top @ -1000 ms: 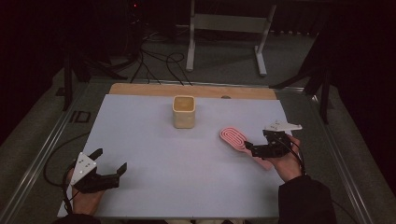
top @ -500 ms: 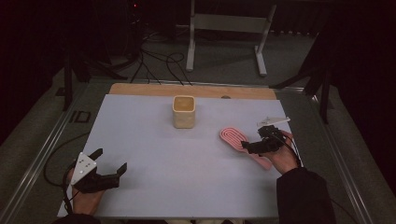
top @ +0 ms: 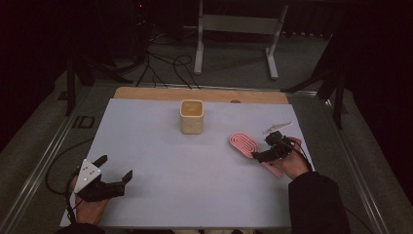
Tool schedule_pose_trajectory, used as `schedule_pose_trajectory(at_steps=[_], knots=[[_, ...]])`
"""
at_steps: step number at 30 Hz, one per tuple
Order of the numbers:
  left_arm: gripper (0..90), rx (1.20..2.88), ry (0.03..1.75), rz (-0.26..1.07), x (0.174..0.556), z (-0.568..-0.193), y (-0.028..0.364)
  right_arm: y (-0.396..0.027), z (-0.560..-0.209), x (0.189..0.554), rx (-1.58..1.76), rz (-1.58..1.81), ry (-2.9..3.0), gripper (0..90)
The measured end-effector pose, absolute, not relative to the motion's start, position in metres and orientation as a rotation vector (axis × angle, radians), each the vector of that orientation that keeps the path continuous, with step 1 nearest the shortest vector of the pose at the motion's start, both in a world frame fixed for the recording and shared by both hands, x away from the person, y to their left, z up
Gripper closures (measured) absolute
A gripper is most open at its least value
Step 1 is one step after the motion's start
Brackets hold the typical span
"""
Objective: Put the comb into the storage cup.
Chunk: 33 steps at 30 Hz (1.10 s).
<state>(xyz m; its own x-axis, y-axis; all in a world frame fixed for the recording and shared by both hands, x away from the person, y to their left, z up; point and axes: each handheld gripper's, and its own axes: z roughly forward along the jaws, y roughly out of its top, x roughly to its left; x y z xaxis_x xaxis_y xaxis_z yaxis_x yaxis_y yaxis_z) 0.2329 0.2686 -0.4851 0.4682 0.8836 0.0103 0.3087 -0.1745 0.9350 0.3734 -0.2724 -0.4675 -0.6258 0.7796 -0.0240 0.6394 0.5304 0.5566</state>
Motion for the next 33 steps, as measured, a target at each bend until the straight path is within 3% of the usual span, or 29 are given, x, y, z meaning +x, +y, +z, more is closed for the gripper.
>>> schedule_pose_trajectory(at_steps=[10, 15, 33], knots=[[0.0, 1.721, 1.028, 0.722, 0.233, -0.485, 0.269, -0.270, -0.478, 0.377, 1.170, 0.670, 2.593, 14.3], [0.0, 1.724, 1.028, 0.722, 0.233, -0.485, 0.268, -0.266, -0.483, 0.376, 1.147, 0.622, 2.648, 19.4], [0.0, 1.725, 1.030, 0.721, 0.233, -0.485, 0.268, -0.260, -0.493, 0.380, 1.162, 0.508, 2.705, 60.4]])
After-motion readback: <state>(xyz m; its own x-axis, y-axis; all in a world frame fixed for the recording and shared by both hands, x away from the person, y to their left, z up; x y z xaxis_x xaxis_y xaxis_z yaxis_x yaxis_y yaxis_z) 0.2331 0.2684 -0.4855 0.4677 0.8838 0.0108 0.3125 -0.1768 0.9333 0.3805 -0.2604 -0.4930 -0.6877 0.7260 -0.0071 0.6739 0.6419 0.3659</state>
